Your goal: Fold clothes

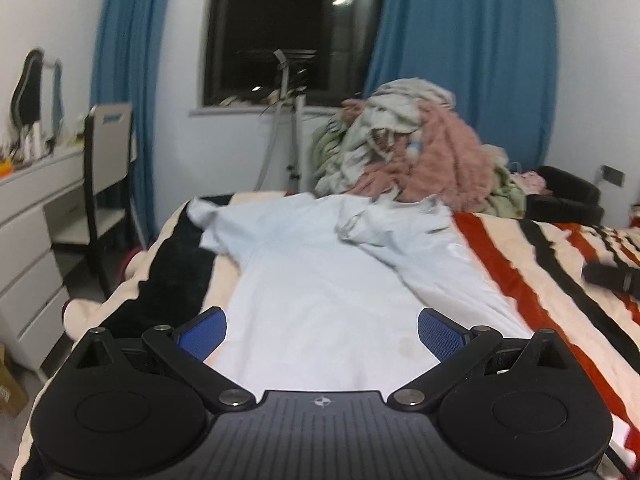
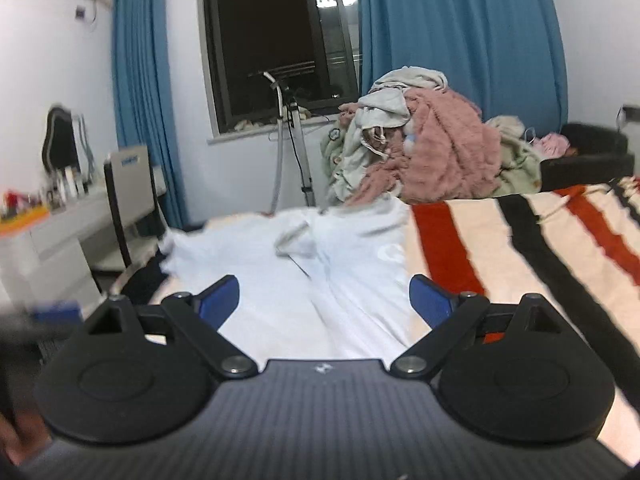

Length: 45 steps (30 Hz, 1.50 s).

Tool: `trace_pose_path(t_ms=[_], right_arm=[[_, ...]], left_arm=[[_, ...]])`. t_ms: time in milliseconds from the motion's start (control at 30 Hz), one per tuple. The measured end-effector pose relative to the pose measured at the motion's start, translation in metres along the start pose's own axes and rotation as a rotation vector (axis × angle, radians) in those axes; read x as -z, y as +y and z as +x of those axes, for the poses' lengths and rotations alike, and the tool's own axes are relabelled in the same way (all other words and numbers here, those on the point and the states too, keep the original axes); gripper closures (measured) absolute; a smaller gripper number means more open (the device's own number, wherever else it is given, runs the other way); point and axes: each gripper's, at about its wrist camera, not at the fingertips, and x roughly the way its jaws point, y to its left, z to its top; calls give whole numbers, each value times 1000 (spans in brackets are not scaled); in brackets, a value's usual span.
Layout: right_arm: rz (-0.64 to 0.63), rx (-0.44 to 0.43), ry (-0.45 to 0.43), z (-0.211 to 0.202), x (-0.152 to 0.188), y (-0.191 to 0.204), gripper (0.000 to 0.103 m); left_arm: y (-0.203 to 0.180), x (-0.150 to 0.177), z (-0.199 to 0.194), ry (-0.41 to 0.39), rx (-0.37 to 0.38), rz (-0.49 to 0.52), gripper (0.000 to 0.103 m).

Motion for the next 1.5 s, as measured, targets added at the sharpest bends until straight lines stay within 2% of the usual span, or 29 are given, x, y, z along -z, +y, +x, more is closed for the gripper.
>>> trace_pose_path(t_ms=[100, 233, 533, 733, 833, 967, 1067, 1133, 1200, 1400, 1500], right_arm=[[6, 26, 30, -13, 21, -16, 10], [101, 20, 53, -5, 19, -36, 10], [158, 8, 19, -17, 16, -52, 10], [234, 1, -81, -45, -12, -95, 10], [262, 50, -141, -60, -19, -124, 10], [311, 148, -147, -67, -16, -160, 10], [375, 139, -136, -65, -11, -180, 10], [403, 138, -135, -64, -8, -188, 10], [400, 140, -134, -61, -6, -191, 10], [418, 123, -155, -65, -2, -200, 10], [437, 122, -156, -64, 2, -205, 10]], left_arm=[[-13, 8, -5, 22, 42, 20, 0], [-22, 15, -2, 47, 75, 7, 0], [-22, 23, 25, 128, 46, -33, 0], [-36, 29, 32, 171, 77, 15, 3], [-53, 33, 34, 193, 108, 57, 8], [-90, 38, 44, 266, 197, 68, 26], [-121, 39, 47, 305, 290, 48, 41], [-145, 39, 45, 317, 345, 40, 45], [-169, 42, 41, 317, 404, 53, 48], [-240, 75, 31, 336, 538, 204, 49], [-263, 94, 33, 355, 561, 254, 49]])
